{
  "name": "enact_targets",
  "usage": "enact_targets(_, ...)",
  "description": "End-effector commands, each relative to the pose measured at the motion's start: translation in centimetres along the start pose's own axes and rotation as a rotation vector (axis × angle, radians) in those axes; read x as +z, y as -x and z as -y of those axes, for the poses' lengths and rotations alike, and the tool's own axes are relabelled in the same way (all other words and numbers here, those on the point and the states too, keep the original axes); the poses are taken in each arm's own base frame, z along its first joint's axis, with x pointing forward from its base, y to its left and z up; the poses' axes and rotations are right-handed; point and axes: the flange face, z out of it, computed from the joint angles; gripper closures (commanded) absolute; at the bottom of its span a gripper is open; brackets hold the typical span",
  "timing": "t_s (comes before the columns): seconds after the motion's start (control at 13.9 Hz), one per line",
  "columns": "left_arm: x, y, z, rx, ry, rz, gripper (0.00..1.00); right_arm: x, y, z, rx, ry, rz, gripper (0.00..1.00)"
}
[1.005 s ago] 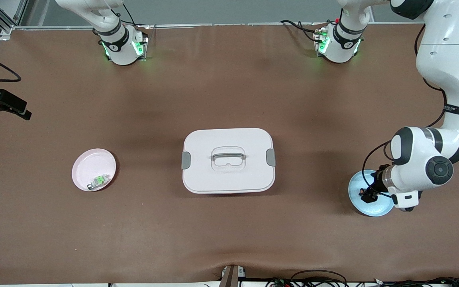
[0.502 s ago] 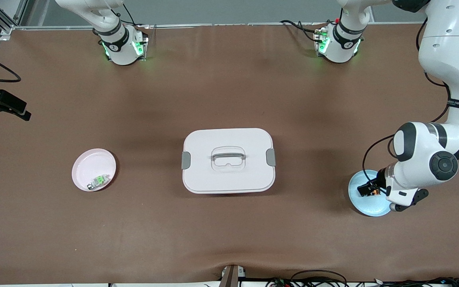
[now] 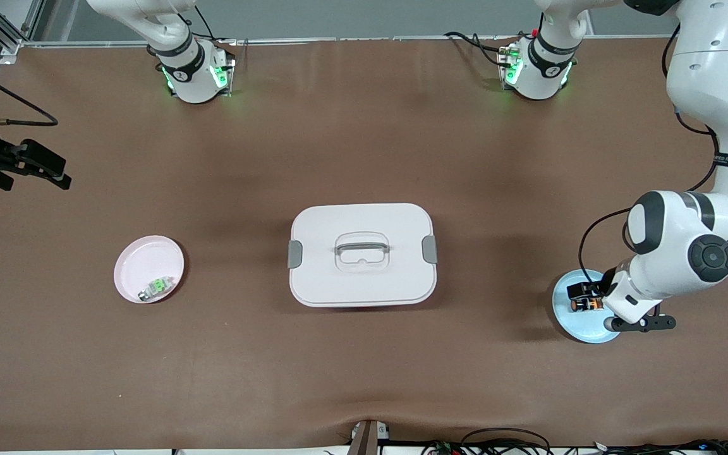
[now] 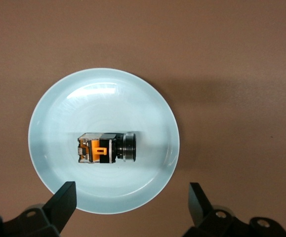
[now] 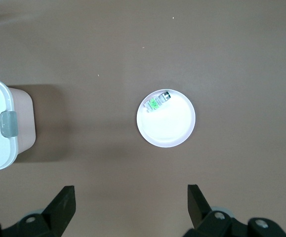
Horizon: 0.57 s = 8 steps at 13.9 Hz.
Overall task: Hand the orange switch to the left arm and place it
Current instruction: 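Open the left gripper to release the switch on the plate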
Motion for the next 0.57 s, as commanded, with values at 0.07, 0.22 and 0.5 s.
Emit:
enact_targets(0.07, -4.3, 0.0, -0.1, 0.017, -0.009, -0.051, 0.0, -0.4, 0.7, -0.1, 0.016, 0.001, 0.016, 0.0)
enact_targets(0.22, -6.5, 0.5, 0.1, 0.017, -0.019, -0.055, 0.0, -0.4, 0.9, -0.8, 0.02, 0.005, 0.028, 0.0)
enact_targets(0.5, -12.1, 2.6, 0.2, 0.027, -0.048, -0.006, 0.0, -0.3, 0.9, 0.5, 0.0, 0.017, 0.025, 0.0)
